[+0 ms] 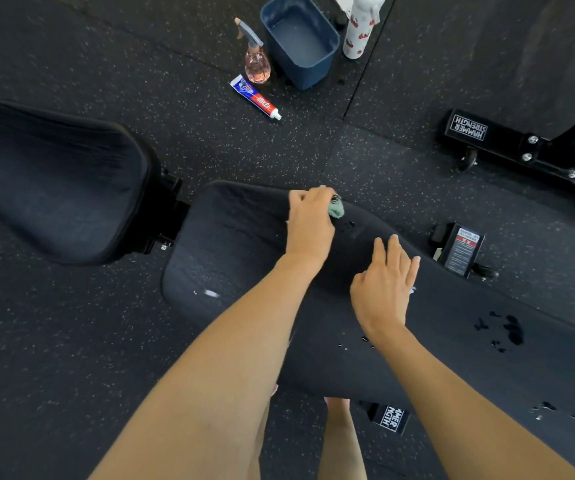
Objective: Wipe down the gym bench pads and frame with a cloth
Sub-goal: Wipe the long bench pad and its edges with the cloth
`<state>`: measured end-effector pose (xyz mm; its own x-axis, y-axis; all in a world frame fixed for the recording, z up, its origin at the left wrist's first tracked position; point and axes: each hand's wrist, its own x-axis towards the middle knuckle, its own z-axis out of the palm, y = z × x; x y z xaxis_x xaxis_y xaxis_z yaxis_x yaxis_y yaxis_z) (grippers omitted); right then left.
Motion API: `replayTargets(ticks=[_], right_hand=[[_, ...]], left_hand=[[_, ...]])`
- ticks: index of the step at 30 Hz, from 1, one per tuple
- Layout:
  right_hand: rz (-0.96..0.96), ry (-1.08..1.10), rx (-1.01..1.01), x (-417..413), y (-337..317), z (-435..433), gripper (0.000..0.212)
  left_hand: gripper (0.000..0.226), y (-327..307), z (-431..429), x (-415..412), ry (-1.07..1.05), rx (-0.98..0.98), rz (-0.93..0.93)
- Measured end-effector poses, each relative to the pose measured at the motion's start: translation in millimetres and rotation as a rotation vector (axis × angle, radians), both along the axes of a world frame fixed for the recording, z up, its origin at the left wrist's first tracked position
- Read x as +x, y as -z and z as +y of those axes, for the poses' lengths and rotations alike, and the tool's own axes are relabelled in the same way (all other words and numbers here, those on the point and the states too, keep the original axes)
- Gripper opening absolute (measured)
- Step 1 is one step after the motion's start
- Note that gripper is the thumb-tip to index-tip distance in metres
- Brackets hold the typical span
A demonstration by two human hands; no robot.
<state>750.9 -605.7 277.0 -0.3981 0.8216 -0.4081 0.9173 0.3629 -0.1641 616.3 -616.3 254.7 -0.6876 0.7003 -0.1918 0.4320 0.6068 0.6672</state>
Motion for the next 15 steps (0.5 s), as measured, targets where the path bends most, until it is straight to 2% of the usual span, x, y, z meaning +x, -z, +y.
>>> replayTargets(ticks=[5,8,10,12,15], right_hand=[[-0.038,-0.071,-0.001,17.1,-6.7,6.7,0.065],[-0.089,-0.062,-0.009,24.9,-12.8,13.4,0.062],[-0.108,-0.092,-0.026,26.9,-17.2,17.2,0.062],[-0.113,-0.146,-0.038,26.4,-18.2,21.2,0.063],[-0.132,-0.193,-0.085,23.5,-15.1,24.6,0.069]], left_hand=[[0.035,-5.3,24.5,50.4,0.335,-0.028,-0.114],[0.040,-17.3,21.7,47.4,0.391,-0.025,-0.186],[0.040,-26.1,5.6,31.4,0.284,0.045,-0.072],[0.039,-24.9,-16.3,6.4,0.025,0.050,0.064],[0.038,-13.0,-48.2,-22.3,-0.358,-0.139,0.120]])
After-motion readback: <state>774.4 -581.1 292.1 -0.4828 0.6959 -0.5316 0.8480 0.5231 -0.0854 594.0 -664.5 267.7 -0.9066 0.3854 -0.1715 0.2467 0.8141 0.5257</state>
